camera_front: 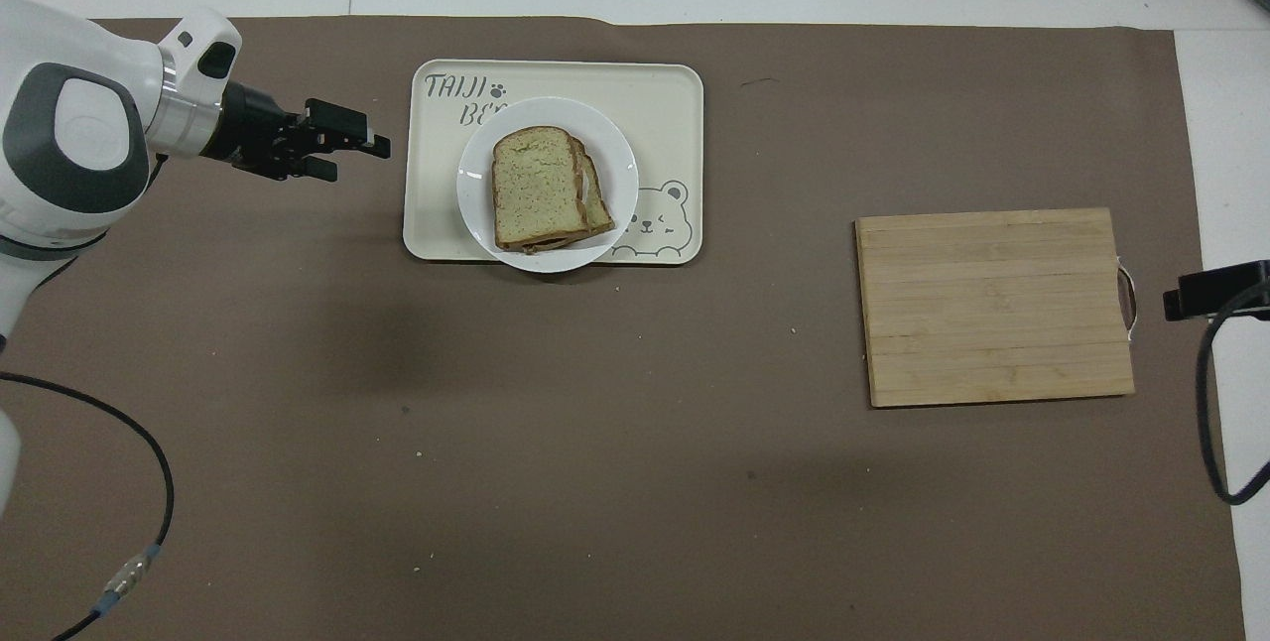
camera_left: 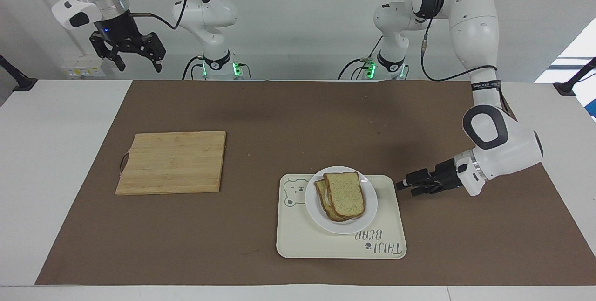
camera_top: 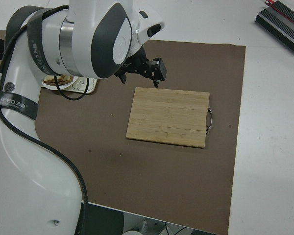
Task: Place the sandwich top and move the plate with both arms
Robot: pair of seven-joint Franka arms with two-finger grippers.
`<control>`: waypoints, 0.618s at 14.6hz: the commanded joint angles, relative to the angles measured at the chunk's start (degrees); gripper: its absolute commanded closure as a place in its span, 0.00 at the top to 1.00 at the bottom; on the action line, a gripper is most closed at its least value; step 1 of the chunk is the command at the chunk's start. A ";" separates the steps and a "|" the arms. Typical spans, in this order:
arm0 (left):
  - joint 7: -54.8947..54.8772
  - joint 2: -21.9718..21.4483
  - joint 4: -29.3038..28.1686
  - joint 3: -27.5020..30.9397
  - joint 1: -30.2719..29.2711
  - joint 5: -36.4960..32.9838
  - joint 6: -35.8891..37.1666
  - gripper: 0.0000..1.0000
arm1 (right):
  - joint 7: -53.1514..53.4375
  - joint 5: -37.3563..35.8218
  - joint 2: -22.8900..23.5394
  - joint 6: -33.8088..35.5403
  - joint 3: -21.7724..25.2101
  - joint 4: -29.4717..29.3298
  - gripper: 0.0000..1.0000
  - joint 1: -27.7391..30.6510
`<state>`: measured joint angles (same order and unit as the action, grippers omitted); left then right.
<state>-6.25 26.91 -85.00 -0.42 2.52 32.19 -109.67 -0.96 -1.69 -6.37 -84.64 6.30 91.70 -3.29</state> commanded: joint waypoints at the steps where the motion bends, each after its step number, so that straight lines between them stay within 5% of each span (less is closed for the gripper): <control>1: 3.87 -3.08 -0.61 0.60 0.55 -6.60 0.25 1.00 | 0.25 0.37 -0.14 -0.61 -0.41 0.14 1.00 0.57; 9: 13.10 -8.09 -0.43 0.34 2.22 -26.11 2.00 1.00 | 0.25 0.37 -0.14 -0.61 -0.41 0.14 1.00 0.57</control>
<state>3.55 21.43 -84.98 -0.71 3.18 10.55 -109.48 -0.96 -1.69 -6.37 -84.64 6.30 91.70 -3.29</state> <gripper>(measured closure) 0.000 0.000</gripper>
